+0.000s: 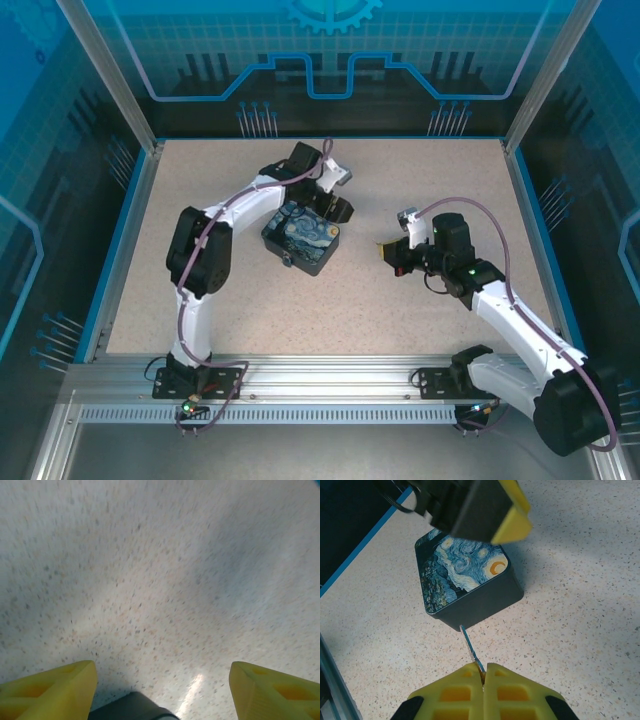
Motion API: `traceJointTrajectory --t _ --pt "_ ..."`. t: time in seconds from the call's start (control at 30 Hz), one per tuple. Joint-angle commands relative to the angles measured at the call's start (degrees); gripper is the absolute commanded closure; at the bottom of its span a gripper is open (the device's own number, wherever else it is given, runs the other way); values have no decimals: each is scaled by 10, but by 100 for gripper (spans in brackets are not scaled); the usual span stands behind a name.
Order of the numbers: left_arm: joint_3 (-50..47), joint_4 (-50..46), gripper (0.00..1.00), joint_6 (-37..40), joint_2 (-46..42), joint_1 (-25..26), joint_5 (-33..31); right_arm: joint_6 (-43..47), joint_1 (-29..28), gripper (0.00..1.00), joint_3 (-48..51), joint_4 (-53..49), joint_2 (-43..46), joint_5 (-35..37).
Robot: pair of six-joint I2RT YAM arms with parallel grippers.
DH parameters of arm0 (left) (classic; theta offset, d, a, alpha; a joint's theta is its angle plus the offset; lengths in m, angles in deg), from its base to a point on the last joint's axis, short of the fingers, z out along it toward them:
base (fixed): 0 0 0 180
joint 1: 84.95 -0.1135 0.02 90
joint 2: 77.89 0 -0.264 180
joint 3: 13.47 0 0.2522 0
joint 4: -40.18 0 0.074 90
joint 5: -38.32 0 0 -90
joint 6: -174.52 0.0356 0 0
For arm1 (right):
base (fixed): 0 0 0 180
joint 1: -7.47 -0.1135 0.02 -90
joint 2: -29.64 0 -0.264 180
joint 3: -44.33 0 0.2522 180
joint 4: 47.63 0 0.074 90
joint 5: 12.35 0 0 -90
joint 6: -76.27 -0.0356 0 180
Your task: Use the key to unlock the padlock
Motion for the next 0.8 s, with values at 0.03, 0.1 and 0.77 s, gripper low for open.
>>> traceJointTrajectory --t 0.03,0.1,0.77 --pt "-21 65 25 -40 -92 -10 26 -19 3 100 5 -4 -7 4" --pt "-69 116 24 -71 -137 -20 24 -26 0 100 5 1 -9 2" --pt "-655 390 12 -366 -543 -174 -20 -175 -147 100 -114 169 -253 -54"
